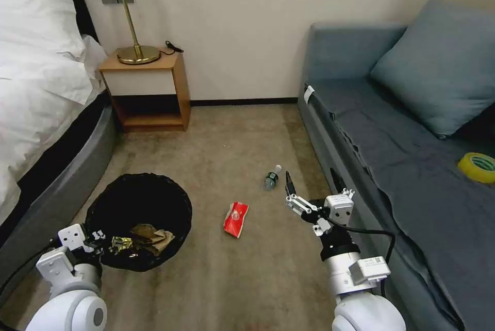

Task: Pick up the trash bin, then pick up the garbage on the floor and place it into the trash bin.

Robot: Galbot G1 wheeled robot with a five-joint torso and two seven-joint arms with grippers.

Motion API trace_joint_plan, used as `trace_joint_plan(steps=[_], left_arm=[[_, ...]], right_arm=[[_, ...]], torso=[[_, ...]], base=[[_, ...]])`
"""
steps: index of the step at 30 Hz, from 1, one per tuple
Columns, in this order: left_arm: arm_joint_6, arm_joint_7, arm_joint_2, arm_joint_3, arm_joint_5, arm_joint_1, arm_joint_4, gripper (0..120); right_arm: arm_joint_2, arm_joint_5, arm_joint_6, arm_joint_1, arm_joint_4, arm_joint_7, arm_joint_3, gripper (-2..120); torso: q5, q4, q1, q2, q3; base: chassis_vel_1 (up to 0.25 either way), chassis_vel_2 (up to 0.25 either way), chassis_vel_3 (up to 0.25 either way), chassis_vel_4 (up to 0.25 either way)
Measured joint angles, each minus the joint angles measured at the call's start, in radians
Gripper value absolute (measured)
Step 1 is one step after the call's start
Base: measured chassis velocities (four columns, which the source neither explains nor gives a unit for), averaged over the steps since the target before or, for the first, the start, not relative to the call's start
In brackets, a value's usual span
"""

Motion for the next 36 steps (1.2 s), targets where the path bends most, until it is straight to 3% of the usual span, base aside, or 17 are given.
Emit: trace_joint_plan(steps=[6,12,19,21,23,24,26,27,29,30,33,36], left_arm=[[0.001,-0.001,0.002,-0.003,-0.004,-0.008,0.000,2],[0.003,-0.003,0.000,0.002,0.000,-0.011,0.001,2],[0.005,-0.003,-0.002,0.005,0.009,-0.006,-0.006,2],[0.005,-0.004,-0.002,0.002,0.010,-0.003,-0.013,2],[0.006,-0.004,-0.002,-0.006,0.008,-0.004,-0.015,2],[0.007,-0.004,-0.002,-0.010,0.007,-0.007,-0.015,2],[0.007,-0.004,-0.002,-0.011,0.007,-0.007,-0.015,2],[0.008,-0.004,-0.003,-0.015,0.007,-0.011,-0.013,2],[0.008,-0.005,-0.004,-0.023,0.005,-0.014,-0.007,2],[0.008,-0.005,-0.004,-0.023,0.005,-0.014,-0.007,2],[0.007,-0.005,-0.007,-0.035,-0.003,-0.015,0.001,2],[0.003,-0.005,-0.009,-0.045,-0.006,-0.013,0.006,2]], right_arm=[[-0.008,0.006,0.001,0.008,-0.004,0.001,0.001,100],[-0.071,0.059,0.022,0.052,-0.018,-0.013,0.013,100],[-0.127,0.211,-0.093,0.147,-0.044,0.013,-0.049,100],[-0.178,0.341,-0.181,0.236,-0.067,0.045,-0.090,100],[-0.250,0.507,-0.283,0.412,-0.127,0.114,-0.173,100],[-0.267,0.584,-0.316,0.483,-0.157,0.151,-0.222,100],[-0.273,0.621,-0.331,0.513,-0.171,0.171,-0.243,100],[-0.282,0.729,-0.371,0.588,-0.212,0.223,-0.308,100],[-0.280,0.899,-0.439,0.725,-0.297,0.324,-0.430,100],[-0.280,0.899,-0.439,0.725,-0.297,0.324,-0.430,100],[-0.230,1.056,-0.486,0.867,-0.416,0.441,-0.580,100],[-0.178,1.106,-0.497,0.912,-0.482,0.486,-0.657,100]], torso=[[0.0000,-0.0001,0.000,0.000,0.000],[0.0000,0.0000,0.000,0.000,0.000],[0.0000,0.0003,0.000,0.000,0.000],[0.0000,-0.0002,0.000,0.000,0.000],[0.0000,0.0000,0.000,0.000,0.000],[0.0000,0.0000,0.000,0.000,0.000],[-0.0001,0.0002,0.000,0.000,0.000],[0.0001,0.0003,0.000,0.000,0.000],[-0.0002,0.0000,0.000,0.000,0.000],[-0.0002,0.0000,0.000,0.000,0.000],[-0.0004,0.0002,0.000,0.000,0.000],[-0.0002,0.0000,0.000,0.000,0.000]], base=[[-0.173,0.166,0.173,-0.172],[-0.094,0.076,0.080,-0.098],[0.000,0.000,0.000,0.000],[0.000,0.000,0.000,0.000],[0.000,0.000,0.000,0.000],[0.000,0.000,0.000,0.000],[0.000,0.000,0.000,0.000],[0.000,0.000,0.000,0.000],[0.000,0.000,0.000,0.000],[0.000,0.000,0.000,0.000],[0.000,0.000,0.000,0.000],[0.000,0.000,0.000,0.000]])
